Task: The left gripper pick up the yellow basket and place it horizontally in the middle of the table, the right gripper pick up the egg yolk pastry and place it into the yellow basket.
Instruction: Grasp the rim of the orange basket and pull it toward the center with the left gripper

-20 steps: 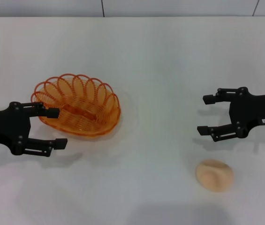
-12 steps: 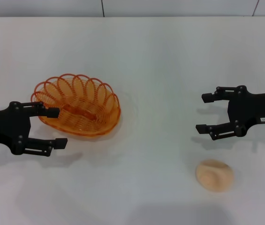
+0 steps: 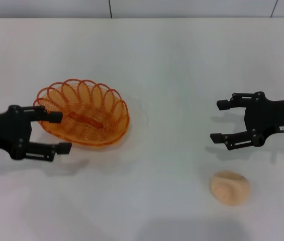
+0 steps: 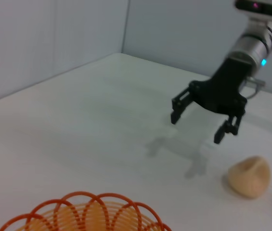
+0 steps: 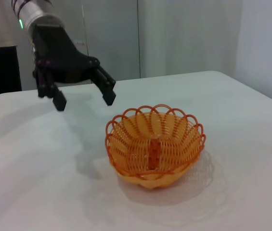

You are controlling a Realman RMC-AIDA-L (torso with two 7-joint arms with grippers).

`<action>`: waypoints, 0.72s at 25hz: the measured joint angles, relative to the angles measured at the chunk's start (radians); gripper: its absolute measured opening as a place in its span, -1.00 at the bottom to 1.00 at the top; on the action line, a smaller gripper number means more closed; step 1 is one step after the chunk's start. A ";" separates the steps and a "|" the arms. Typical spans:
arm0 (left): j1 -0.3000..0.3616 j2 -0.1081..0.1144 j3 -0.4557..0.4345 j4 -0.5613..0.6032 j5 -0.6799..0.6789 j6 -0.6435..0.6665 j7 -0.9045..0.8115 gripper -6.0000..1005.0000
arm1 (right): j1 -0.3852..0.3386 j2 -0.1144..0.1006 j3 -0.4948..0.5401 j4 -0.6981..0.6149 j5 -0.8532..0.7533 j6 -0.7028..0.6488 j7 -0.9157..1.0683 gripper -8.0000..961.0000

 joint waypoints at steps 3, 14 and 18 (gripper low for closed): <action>0.012 -0.019 0.000 0.116 0.012 0.014 -0.155 0.66 | -0.004 0.000 0.002 -0.001 0.002 0.000 -0.001 0.78; -0.017 -0.008 -0.005 0.397 0.110 0.067 -0.779 0.63 | -0.007 0.001 0.004 -0.002 0.005 0.002 -0.021 0.78; -0.072 0.031 -0.007 0.401 0.226 0.055 -0.951 0.62 | -0.007 0.002 0.004 -0.002 0.007 0.001 -0.025 0.78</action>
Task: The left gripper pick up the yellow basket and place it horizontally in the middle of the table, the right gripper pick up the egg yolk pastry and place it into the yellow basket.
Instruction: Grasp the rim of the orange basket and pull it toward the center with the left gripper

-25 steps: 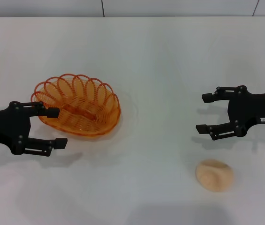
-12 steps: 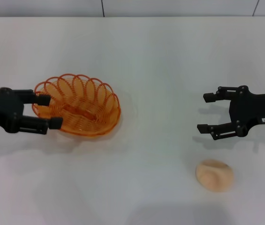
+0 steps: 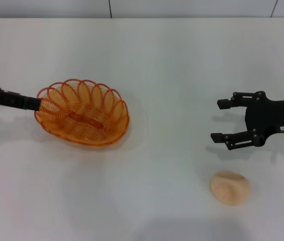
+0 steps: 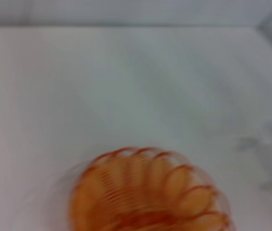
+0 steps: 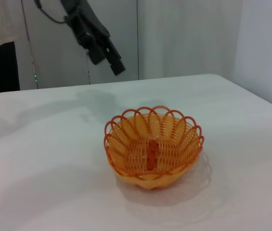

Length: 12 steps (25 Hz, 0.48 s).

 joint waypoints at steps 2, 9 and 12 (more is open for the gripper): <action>-0.035 0.007 -0.009 0.001 0.084 -0.002 -0.049 0.61 | 0.002 0.002 -0.001 0.000 0.000 -0.002 0.000 0.78; -0.137 -0.005 -0.039 -0.025 0.338 -0.068 -0.111 0.59 | 0.006 0.015 -0.006 -0.001 -0.003 -0.001 -0.011 0.78; -0.168 -0.018 -0.036 -0.073 0.388 -0.125 -0.112 0.58 | 0.006 0.017 -0.007 -0.005 -0.003 -0.002 -0.011 0.78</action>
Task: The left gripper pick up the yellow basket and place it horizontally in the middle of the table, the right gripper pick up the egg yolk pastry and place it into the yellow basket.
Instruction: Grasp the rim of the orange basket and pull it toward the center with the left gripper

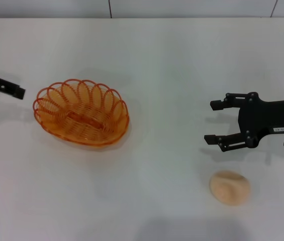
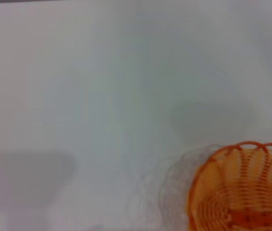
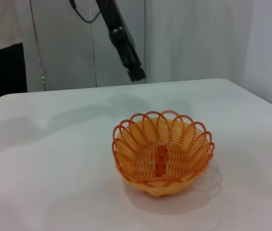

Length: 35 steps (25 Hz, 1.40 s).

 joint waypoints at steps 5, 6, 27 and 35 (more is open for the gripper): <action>-0.040 -0.007 0.010 -0.100 0.009 -0.088 0.015 0.56 | 0.001 0.002 -0.002 -0.002 0.001 -0.005 0.000 0.78; -0.044 -0.008 0.014 -0.115 0.012 -0.100 0.017 0.56 | 0.001 0.003 -0.002 -0.002 0.002 -0.005 0.000 0.78; -0.125 -0.074 0.065 -0.365 0.047 -0.359 0.097 0.49 | 0.003 0.004 -0.014 0.001 0.005 0.001 -0.005 0.78; -0.121 -0.079 0.065 -0.365 0.048 -0.361 0.094 0.47 | 0.000 0.004 -0.011 0.005 0.005 0.004 -0.012 0.78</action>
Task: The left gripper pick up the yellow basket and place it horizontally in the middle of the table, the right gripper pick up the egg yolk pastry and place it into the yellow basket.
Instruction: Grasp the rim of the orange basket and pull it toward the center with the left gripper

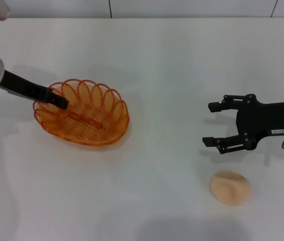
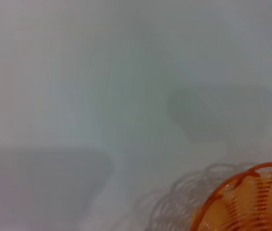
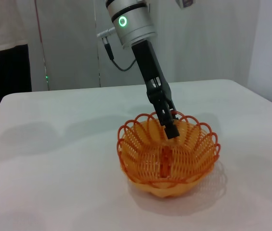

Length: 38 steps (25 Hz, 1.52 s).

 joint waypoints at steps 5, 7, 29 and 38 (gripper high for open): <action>0.004 0.000 0.000 -0.001 0.000 -0.001 0.002 0.22 | -0.003 0.000 -0.002 -0.001 0.001 0.001 0.000 0.78; 0.004 0.000 0.000 -0.001 0.000 -0.001 0.003 0.06 | -0.003 0.000 -0.002 0.000 0.001 0.001 0.000 0.78; 0.026 0.004 -0.012 0.051 -0.138 0.058 0.013 -0.84 | 0.000 0.002 0.000 -0.007 0.001 0.001 0.000 0.78; 0.051 -0.026 -0.007 0.142 -0.177 0.132 -0.185 -0.85 | 0.000 0.000 0.002 -0.022 0.001 0.000 -0.004 0.78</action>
